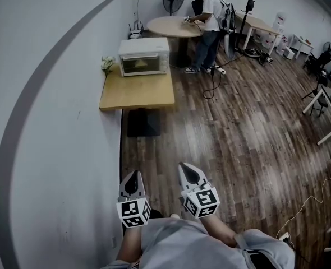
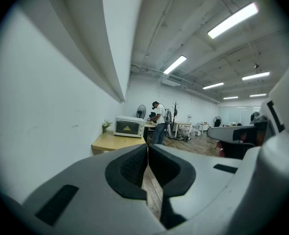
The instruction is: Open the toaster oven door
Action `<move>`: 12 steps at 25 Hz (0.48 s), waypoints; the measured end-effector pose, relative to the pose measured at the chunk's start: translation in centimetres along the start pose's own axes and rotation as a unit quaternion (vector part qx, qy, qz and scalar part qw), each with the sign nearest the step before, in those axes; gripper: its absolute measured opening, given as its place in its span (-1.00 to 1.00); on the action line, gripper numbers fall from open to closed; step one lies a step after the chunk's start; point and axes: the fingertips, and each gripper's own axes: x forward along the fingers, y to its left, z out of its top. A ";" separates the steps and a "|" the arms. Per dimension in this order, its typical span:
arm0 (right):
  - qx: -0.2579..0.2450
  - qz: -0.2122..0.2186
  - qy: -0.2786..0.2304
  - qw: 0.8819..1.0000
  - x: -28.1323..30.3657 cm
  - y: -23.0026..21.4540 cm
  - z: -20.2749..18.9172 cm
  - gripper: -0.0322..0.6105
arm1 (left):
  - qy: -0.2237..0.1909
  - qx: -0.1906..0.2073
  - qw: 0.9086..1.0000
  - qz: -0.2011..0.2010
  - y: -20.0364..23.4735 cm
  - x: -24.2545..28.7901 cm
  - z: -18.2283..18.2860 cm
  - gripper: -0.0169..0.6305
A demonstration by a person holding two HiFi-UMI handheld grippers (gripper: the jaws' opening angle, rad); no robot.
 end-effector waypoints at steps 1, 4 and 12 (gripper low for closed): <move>0.002 -0.002 0.000 1.000 0.1 -0.4 0.0 -0.90 | 0.001 0.001 1.000 -0.002 -0.3 0.4 0.1 -0.93; 0.005 -0.005 0.001 1.000 0.9 -1.3 0.2 -0.90 | 0.001 0.003 1.000 -0.007 -0.6 1.6 0.4 -0.93; 0.008 -0.009 0.004 1.000 5.9 -2.4 0.1 -0.90 | 0.010 0.006 1.000 -0.017 1.5 6.4 0.8 -0.93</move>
